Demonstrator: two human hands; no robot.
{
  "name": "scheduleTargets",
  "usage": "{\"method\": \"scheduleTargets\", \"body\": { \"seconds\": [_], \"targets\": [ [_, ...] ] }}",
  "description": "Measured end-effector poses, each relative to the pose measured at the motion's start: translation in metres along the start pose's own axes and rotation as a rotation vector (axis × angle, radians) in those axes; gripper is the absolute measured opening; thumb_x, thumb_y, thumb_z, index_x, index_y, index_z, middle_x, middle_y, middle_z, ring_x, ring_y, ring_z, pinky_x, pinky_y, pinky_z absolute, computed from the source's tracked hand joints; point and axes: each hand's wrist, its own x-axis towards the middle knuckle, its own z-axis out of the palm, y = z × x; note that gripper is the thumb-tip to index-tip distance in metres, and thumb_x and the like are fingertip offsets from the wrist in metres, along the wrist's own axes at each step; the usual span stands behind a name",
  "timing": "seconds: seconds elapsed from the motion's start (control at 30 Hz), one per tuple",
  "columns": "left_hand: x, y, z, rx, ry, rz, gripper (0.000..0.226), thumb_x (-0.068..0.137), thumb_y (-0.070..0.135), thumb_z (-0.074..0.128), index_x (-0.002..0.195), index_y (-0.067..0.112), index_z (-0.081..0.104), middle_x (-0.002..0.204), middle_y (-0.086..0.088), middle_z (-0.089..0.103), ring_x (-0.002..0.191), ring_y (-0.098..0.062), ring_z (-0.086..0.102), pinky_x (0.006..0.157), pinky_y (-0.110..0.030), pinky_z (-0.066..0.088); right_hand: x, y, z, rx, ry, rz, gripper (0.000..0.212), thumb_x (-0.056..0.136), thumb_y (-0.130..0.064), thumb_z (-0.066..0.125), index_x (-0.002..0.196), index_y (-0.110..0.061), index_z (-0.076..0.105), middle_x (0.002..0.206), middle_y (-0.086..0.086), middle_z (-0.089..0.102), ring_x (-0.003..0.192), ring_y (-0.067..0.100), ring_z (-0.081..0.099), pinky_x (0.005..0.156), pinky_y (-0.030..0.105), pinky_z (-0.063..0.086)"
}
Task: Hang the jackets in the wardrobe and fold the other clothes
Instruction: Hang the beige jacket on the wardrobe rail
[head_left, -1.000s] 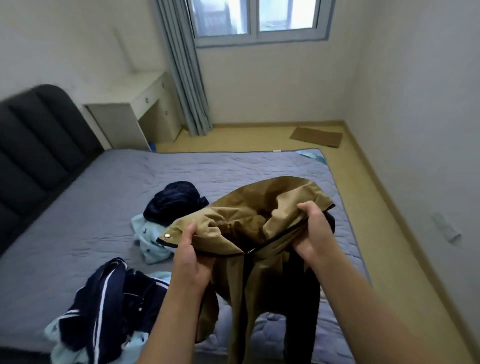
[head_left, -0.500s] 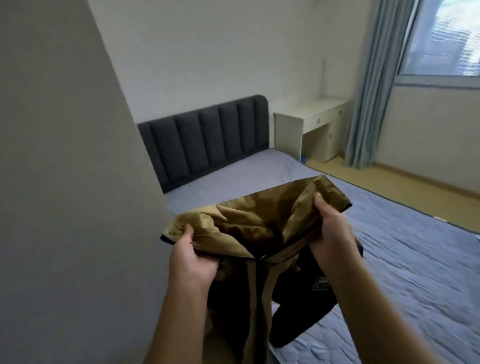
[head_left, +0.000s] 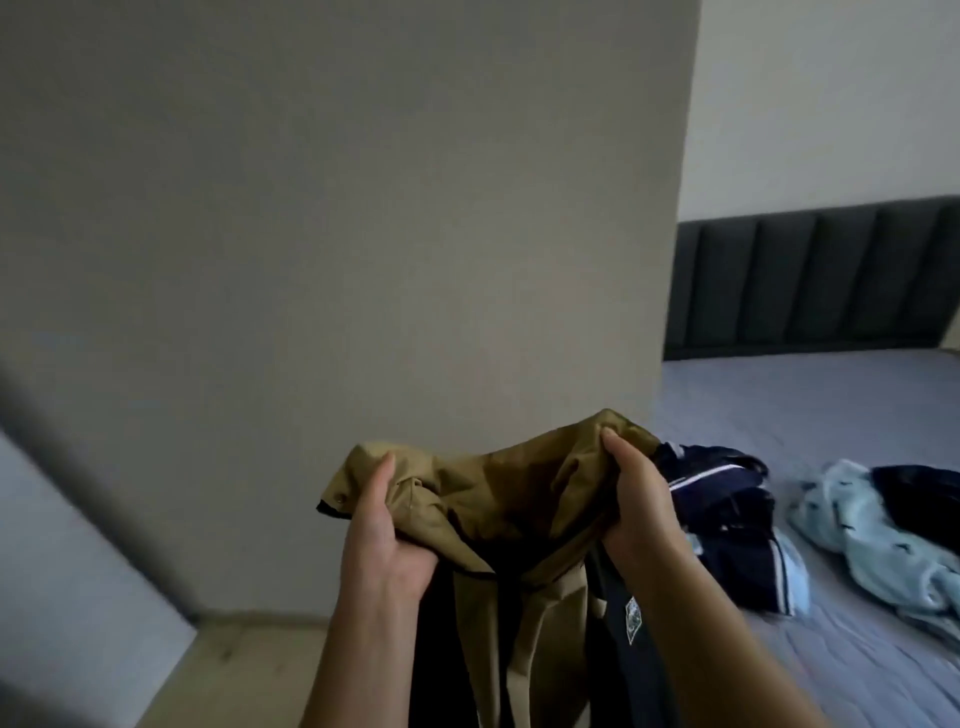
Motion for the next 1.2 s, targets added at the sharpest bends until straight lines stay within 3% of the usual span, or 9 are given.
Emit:
{"method": "scheduleTargets", "body": {
  "seconds": [0.2,0.4,0.5,0.6,0.7,0.87,1.03,1.13,1.2],
  "targets": [
    [-0.065,0.124,-0.136,-0.071,0.233,0.289,0.038,0.092,0.04,0.055,0.111,0.008,0.064,0.095,-0.018,0.072,0.09,-0.033,0.068,0.072,-0.047,0.052,-0.064,0.106,0.132,-0.16,-0.374,0.183,0.038,0.09,-0.031,0.061,0.121,-0.008,0.059,0.113,0.014,0.067,0.103,0.031,0.064,0.095,0.047,0.049],
    [-0.167,0.223,-0.267,-0.233,0.538,0.416,0.043,0.096,0.045,0.045,0.1,0.004,0.06,0.101,-0.017,0.062,0.087,-0.034,0.057,0.069,-0.048,0.044,-0.183,0.21,0.255,-0.355,-0.676,0.211,0.019,0.094,-0.026,0.056,0.105,-0.012,0.062,0.097,0.01,0.068,0.093,0.026,0.065,0.082,0.039,0.053],
    [-0.211,0.273,-0.311,-0.265,0.508,0.676,0.042,0.094,0.047,0.047,0.095,0.008,0.064,0.086,-0.014,0.072,0.084,-0.031,0.066,0.065,-0.039,0.049,-0.225,0.228,0.314,-0.281,-0.766,0.089,0.021,0.09,-0.034,0.06,0.101,-0.016,0.064,0.086,0.006,0.074,0.083,0.023,0.071,0.069,0.034,0.057],
    [-0.239,0.317,-0.353,-0.252,0.544,0.929,0.037,0.092,0.05,0.047,0.108,0.02,0.062,0.084,0.0,0.075,0.075,-0.018,0.072,0.056,-0.028,0.056,-0.256,0.256,0.371,-0.202,-0.825,-0.017,0.026,0.089,-0.041,0.057,0.102,-0.02,0.066,0.09,0.001,0.074,0.084,0.017,0.071,0.066,0.027,0.058],
    [-0.25,0.349,-0.401,-0.259,0.701,0.815,0.043,0.099,0.045,0.038,0.123,0.015,0.057,0.109,-0.007,0.069,0.086,-0.025,0.066,0.069,-0.032,0.051,-0.285,0.326,0.412,-0.444,-0.935,0.122,0.029,0.099,-0.032,0.046,0.113,-0.011,0.062,0.101,0.011,0.069,0.094,0.026,0.066,0.077,0.033,0.053],
    [-0.26,0.394,-0.5,-0.291,0.888,0.852,0.056,0.098,0.045,0.041,0.135,0.004,0.048,0.137,-0.016,0.05,0.109,-0.029,0.054,0.086,-0.039,0.043,-0.322,0.45,0.473,-0.553,-1.028,0.214,0.018,0.096,-0.029,0.052,0.088,-0.014,0.059,0.08,0.008,0.066,0.074,0.022,0.065,0.065,0.033,0.052],
    [-0.283,0.461,-0.574,-0.449,1.054,0.929,0.064,0.098,0.048,0.035,0.144,0.003,0.033,0.15,-0.017,0.033,0.136,-0.031,0.034,0.107,-0.045,0.029,-0.361,0.534,0.558,-0.635,-1.309,0.316,0.011,0.091,-0.02,0.06,0.086,-0.012,0.066,0.078,0.01,0.071,0.073,0.024,0.07,0.067,0.036,0.057],
    [-0.295,0.495,-0.607,-0.459,1.175,1.034,0.054,0.099,0.041,0.04,0.137,0.002,0.043,0.142,-0.018,0.044,0.13,-0.033,0.044,0.095,-0.04,0.04,-0.385,0.575,0.611,-0.677,-1.481,0.338,0.014,0.09,-0.008,0.059,0.102,-0.001,0.061,0.089,0.019,0.067,0.083,0.029,0.066,0.075,0.037,0.054],
    [-0.301,0.517,-0.631,-0.504,1.182,1.034,0.059,0.097,0.045,0.041,0.139,0.004,0.04,0.144,-0.016,0.042,0.132,-0.032,0.041,0.102,-0.042,0.037,-0.401,0.601,0.643,-0.701,-1.533,0.33,0.024,0.089,-0.004,0.058,0.112,0.0,0.052,0.102,0.024,0.061,0.089,0.03,0.062,0.077,0.038,0.053]
  ]
}}
